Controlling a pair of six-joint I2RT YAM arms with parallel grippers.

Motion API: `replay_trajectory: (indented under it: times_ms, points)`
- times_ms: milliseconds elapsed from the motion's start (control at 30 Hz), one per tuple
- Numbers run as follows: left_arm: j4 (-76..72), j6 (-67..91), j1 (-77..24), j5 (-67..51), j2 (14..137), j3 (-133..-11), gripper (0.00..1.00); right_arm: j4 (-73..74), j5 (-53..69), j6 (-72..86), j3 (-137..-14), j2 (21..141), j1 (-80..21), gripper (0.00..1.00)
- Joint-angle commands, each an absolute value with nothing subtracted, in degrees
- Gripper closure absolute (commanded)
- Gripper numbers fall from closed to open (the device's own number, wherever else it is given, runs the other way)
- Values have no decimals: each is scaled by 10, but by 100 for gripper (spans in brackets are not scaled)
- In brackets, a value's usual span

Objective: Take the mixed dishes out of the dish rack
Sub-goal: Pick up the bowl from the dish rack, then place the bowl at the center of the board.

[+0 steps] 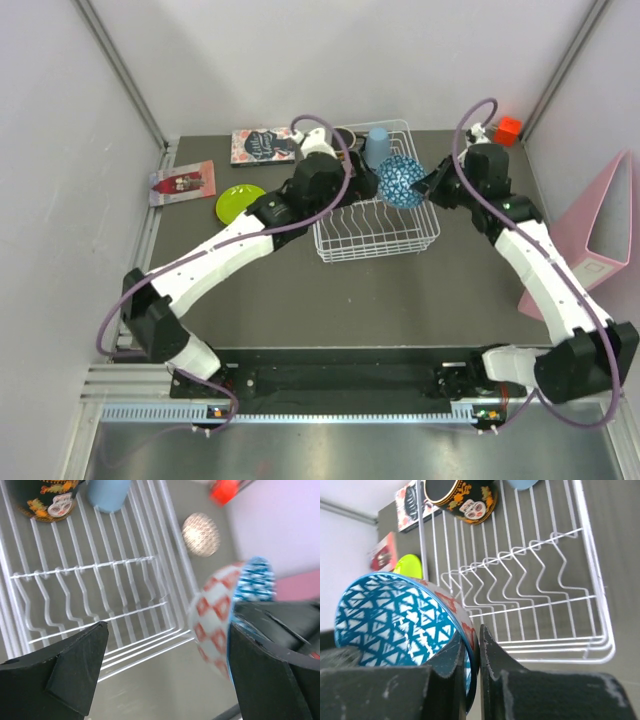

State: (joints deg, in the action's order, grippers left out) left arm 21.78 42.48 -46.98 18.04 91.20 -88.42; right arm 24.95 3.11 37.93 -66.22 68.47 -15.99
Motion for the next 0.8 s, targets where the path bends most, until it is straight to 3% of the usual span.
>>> replay_trajectory:
  times_ms: [0, 133, 267, 533, 767]
  points:
    - [250, 461, -386, 240, 789, -782, 1, 221, -72, 468, -788, 785, 13, 100]
    - [260, 449, -382, 257, 718, -734, 1, 230, -77, 474, -843, 886, 50, 100]
    - [238, 426, -379, 285, 669, -673, 1, 199, -62, 474, -844, 910, 65, 100]
    - [206, 427, -374, 238, 680, -656, 8, 192, -69, 467, -869, 965, 63, 100]
    - [210, 439, -375, 215, 687, -633, 1, 235, -91, 440, -968, 1055, 63, 100]
